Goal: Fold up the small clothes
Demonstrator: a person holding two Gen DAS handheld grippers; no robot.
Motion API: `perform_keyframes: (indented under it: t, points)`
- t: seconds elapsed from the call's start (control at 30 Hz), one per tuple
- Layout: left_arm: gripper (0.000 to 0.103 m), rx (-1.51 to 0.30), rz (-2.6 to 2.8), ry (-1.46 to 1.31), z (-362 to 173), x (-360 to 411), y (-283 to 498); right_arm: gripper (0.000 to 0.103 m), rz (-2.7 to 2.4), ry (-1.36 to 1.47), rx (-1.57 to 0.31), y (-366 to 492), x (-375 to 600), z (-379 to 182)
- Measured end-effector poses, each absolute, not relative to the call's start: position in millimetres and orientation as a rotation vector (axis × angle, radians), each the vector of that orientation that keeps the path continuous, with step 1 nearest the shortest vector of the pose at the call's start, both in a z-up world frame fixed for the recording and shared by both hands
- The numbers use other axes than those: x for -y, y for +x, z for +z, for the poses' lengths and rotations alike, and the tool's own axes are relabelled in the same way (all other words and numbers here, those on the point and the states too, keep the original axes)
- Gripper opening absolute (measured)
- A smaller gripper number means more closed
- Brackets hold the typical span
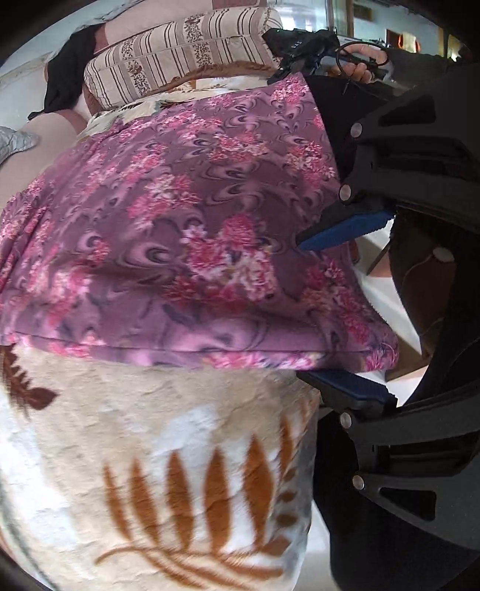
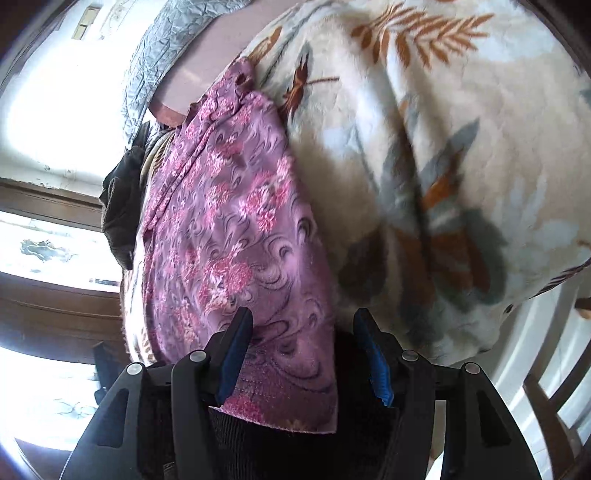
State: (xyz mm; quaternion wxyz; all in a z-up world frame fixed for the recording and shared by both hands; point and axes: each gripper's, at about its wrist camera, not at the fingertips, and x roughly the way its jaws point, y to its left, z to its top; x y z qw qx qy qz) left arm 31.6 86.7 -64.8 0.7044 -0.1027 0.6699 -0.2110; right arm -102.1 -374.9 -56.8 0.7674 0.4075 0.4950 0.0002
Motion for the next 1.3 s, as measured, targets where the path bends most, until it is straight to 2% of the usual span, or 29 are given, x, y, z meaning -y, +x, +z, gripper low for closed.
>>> perform_keyframes:
  t: [0.1, 0.13, 0.17, 0.2, 0.23, 0.27, 0.3, 0.33, 0.6, 0.83, 1.3]
  points:
    - [0.062, -1.516, -0.489, -0.235, -73, -84, 29, 0.059, 0.026, 0.887, -1.082, -98, 371, -58]
    - [0.057, -1.511, -0.493, -0.243, -74, -83, 29, 0.059, 0.038, 0.889, -1.080, -97, 370, -58]
    - [0.049, -1.502, -0.500, -0.250, -73, -83, 28, 0.058, 0.054, 0.887, -1.075, -96, 369, -56]
    - [0.024, -1.499, -0.518, -0.255, -71, -82, 28, 0.052, 0.075, 0.880, -1.068, -95, 367, -53]
    - [0.007, -1.504, -0.536, -0.257, -69, -84, 26, 0.040, 0.090, 0.868, -1.063, -94, 365, -49]
    - [0.005, -1.498, -0.556, -0.265, -66, -85, 26, 0.031, 0.107, 0.840, -1.062, -92, 362, -44]
    - [0.005, -1.482, -0.577, -0.275, -60, -86, 26, 0.014, 0.121, 0.820, -1.062, -91, 360, -40]
    - [0.004, -1.466, -0.598, -0.282, -55, -87, 26, 0.012, 0.131, 0.797, -1.059, -90, 357, -36]
    - [0.004, -1.272, -0.735, -0.449, 4, -95, 46, 0.009, 0.183, 0.776, -0.905, -78, 351, 1]
    - [0.004, -1.191, -0.736, -0.567, 29, -99, 79, 0.009, 0.205, 0.825, -0.799, -58, 354, 25]
    - [0.004, -1.105, -0.638, -0.703, 46, -113, 177, 0.009, 0.187, 0.878, -0.702, 44, 370, 35]
